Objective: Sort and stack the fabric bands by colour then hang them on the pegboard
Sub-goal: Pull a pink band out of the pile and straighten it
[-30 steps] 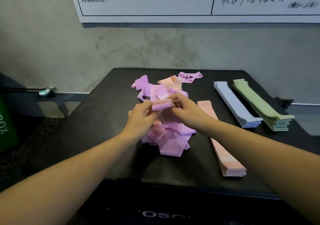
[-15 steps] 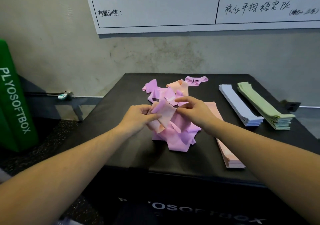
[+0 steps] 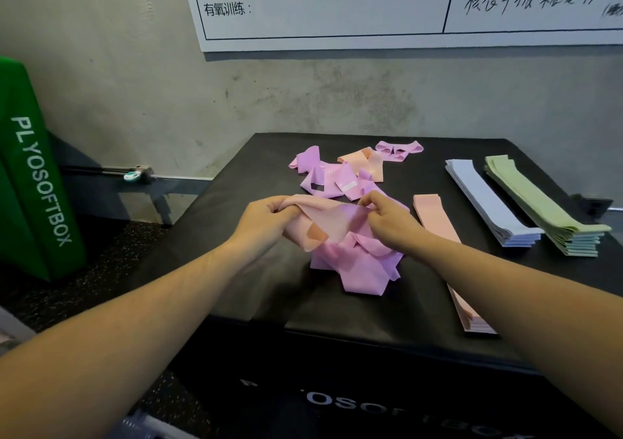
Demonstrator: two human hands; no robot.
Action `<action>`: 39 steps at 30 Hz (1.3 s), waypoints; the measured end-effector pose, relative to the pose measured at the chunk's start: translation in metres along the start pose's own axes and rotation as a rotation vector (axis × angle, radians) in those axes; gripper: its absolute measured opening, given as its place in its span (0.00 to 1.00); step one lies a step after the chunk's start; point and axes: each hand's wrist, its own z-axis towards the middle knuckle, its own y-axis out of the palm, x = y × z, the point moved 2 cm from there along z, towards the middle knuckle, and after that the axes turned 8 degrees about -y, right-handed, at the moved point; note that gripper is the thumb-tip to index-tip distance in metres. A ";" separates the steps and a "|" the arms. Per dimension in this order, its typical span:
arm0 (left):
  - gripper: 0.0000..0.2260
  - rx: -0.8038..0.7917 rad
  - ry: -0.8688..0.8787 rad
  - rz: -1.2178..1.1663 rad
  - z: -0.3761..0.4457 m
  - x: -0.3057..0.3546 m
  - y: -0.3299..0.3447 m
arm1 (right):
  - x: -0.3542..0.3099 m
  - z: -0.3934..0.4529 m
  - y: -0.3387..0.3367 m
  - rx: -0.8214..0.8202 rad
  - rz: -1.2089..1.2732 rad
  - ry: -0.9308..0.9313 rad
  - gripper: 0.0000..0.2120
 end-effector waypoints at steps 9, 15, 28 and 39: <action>0.06 0.146 0.087 -0.311 0.009 0.018 -0.002 | 0.027 0.013 0.027 -0.116 -0.293 0.048 0.09; 0.14 0.019 0.088 -0.063 0.000 0.017 0.001 | 0.023 0.010 0.023 -0.011 -0.237 -0.034 0.21; 0.11 -0.011 0.219 -0.107 -0.031 0.068 0.016 | -0.060 -0.052 -0.032 -0.055 0.753 -0.141 0.21; 0.05 -0.170 0.128 -0.014 -0.092 0.086 0.049 | -0.063 -0.113 -0.108 0.216 0.768 -0.148 0.19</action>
